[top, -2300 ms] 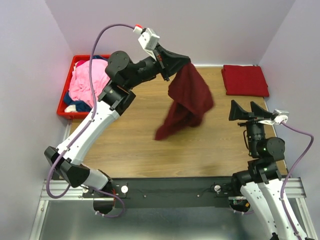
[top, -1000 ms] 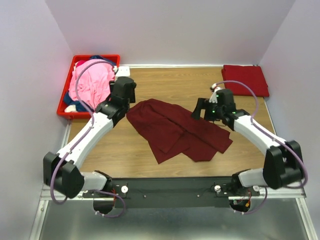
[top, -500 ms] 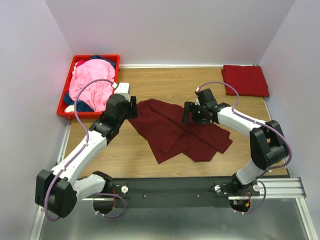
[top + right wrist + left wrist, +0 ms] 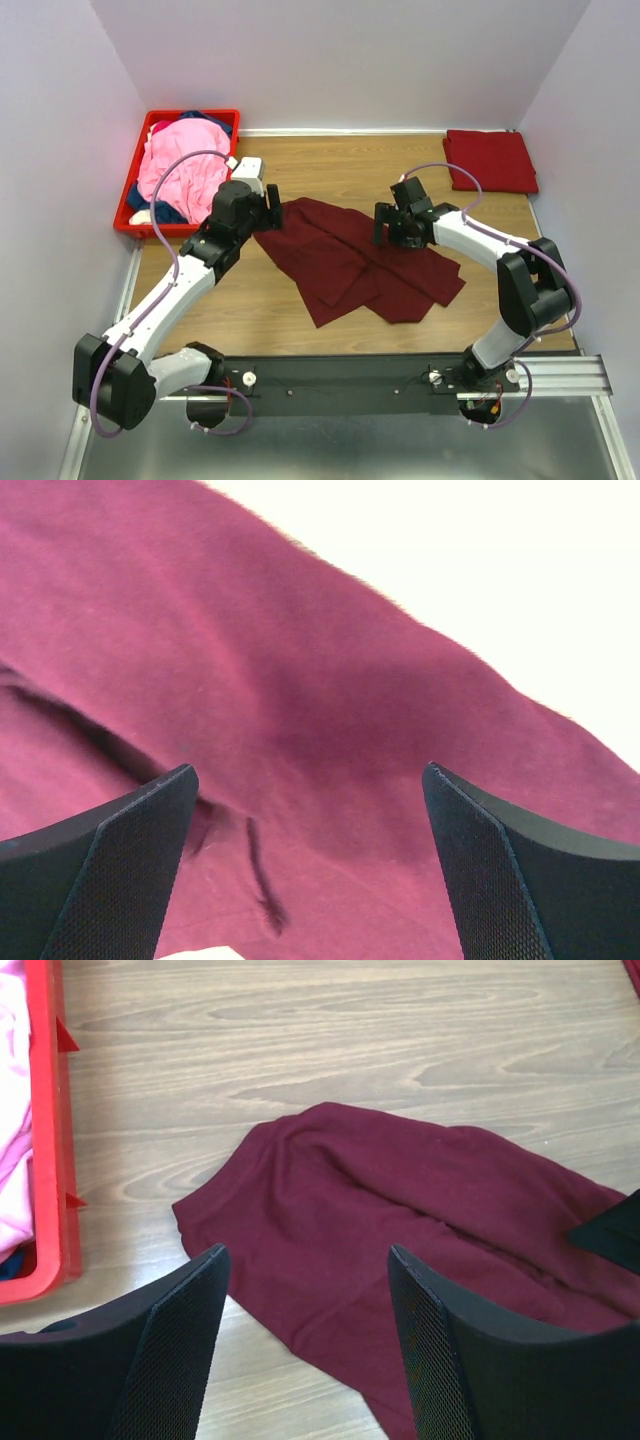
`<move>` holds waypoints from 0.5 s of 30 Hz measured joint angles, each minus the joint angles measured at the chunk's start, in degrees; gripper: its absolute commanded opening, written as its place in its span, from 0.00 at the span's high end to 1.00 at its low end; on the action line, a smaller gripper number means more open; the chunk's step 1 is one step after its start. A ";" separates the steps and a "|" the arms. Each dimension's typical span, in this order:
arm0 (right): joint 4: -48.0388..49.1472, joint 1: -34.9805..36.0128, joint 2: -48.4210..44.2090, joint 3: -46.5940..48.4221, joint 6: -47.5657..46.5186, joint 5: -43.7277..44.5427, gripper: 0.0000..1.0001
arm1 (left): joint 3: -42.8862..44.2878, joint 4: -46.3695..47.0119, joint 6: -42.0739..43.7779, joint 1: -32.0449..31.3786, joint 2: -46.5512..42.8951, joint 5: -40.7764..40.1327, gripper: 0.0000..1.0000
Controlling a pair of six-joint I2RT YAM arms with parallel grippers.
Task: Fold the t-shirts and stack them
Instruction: Flatten the tshirt out
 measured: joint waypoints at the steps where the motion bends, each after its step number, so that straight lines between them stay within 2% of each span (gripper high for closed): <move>1: -0.15 0.00 0.00 0.00 -0.02 0.57 0.00 | -0.04 -0.02 -0.02 0.00 0.11 0.00 0.28; 6: -0.26 0.02 1.38 0.02 -0.09 3.32 0.00 | -0.15 -0.17 -0.39 0.00 1.73 0.00 0.29; 10: -1.01 0.00 6.82 0.94 -0.48 6.75 0.00 | -0.24 -1.38 -0.96 0.00 3.21 0.00 0.30; 15: -1.79 -0.33 12.26 7.39 -1.07 10.27 0.01 | -0.59 -2.14 -1.84 -0.24 3.32 -0.02 0.30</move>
